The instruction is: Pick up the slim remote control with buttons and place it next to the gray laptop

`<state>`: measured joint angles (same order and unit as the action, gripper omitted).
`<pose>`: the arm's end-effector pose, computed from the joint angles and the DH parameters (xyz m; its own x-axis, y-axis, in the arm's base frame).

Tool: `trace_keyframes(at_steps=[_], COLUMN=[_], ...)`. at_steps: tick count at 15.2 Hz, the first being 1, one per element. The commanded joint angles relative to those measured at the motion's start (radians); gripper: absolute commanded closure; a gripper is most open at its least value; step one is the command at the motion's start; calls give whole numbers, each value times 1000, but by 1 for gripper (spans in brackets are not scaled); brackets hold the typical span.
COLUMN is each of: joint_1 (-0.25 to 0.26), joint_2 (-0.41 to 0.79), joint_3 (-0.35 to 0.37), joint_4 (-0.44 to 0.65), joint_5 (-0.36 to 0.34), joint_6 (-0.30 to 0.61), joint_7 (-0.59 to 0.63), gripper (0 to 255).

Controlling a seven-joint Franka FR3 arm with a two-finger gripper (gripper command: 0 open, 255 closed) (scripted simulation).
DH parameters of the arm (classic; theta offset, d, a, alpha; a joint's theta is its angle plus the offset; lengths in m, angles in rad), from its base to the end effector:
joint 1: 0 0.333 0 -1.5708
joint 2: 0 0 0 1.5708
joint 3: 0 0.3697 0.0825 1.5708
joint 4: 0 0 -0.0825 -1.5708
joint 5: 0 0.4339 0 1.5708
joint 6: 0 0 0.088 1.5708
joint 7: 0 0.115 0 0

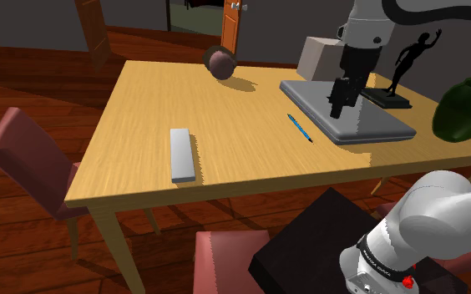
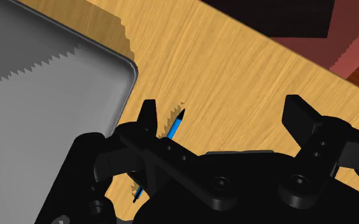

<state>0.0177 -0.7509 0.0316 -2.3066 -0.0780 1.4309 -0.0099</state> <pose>0.3136 0.0092 0.6240 0.9915 0.0368 -0.1250 0.0493 -0.9940 0.0981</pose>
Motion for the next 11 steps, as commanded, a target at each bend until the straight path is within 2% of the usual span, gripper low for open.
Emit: trace_keyframes(at_steps=[1, 11], joint_1=[0, 35], joint_2=[0, 173], joint_3=[0, 179], joint_4=[0, 27], joint_5=[0, 151], joint_6=[0, 179], joint_7=[0, 278], gripper=[0, 0])
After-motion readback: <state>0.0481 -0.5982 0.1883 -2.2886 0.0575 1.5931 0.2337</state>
